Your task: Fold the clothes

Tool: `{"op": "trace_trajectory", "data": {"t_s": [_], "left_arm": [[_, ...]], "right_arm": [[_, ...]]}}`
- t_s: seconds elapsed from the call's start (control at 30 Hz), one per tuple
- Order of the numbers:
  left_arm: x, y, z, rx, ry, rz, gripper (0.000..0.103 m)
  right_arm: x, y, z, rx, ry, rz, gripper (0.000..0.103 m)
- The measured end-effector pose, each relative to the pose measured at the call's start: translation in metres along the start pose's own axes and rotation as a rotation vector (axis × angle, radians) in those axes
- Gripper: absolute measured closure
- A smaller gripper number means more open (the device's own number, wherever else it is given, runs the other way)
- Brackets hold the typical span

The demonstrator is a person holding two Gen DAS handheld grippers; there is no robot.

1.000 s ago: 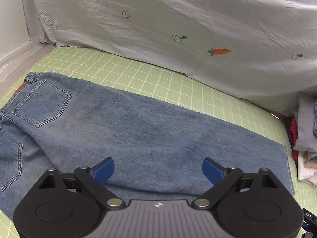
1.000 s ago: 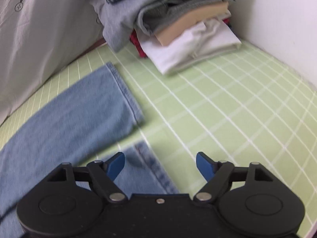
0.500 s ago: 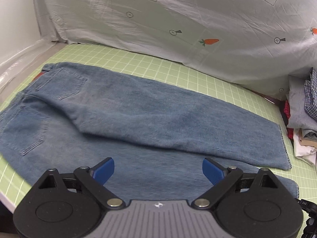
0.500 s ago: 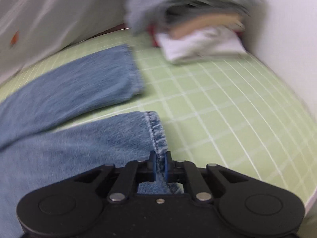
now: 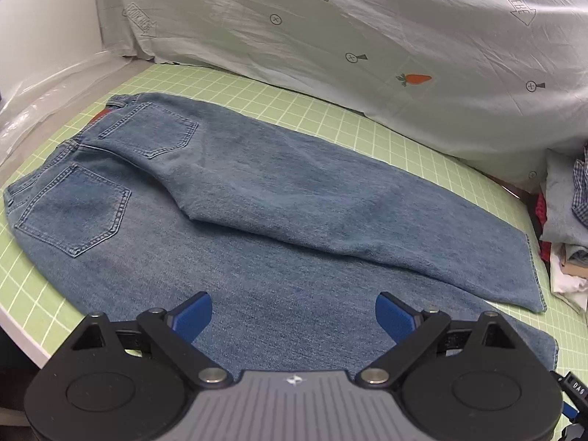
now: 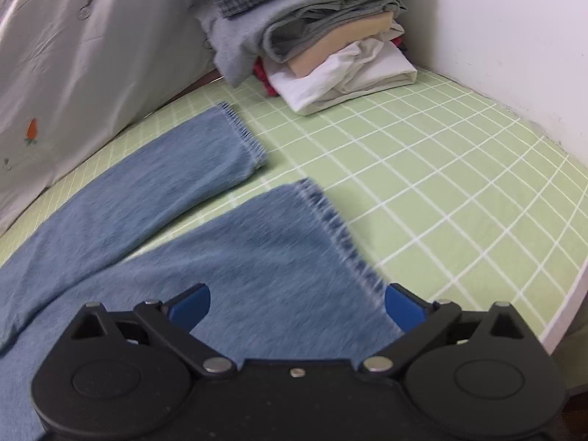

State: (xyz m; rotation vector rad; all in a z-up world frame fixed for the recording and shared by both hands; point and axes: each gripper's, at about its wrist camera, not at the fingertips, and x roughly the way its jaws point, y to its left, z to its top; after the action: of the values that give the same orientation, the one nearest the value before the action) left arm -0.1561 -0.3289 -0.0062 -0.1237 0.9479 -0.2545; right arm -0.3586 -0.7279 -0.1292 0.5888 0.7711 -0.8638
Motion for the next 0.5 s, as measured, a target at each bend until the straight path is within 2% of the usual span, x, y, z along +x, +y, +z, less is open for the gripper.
{"op": "trace_trajectory", "data": {"t_s": [0.27,0.4,0.5], "left_arm": [[0.004,0.034,0.011,0.03,0.025,-0.012,0.008],[0.006,0.05,0.016,0.044,0.038,-0.018,0.008],[0.006,0.068,0.018,0.034,0.041,-0.008,0.008]], "right_arm": [[-0.021,0.036,-0.055,0.076,0.038,-0.024,0.0],[-0.018,0.057,-0.079,0.07,0.086,-0.04,0.0],[-0.017,0.07,-0.089,0.039,0.091,-0.07,0.0]]}}
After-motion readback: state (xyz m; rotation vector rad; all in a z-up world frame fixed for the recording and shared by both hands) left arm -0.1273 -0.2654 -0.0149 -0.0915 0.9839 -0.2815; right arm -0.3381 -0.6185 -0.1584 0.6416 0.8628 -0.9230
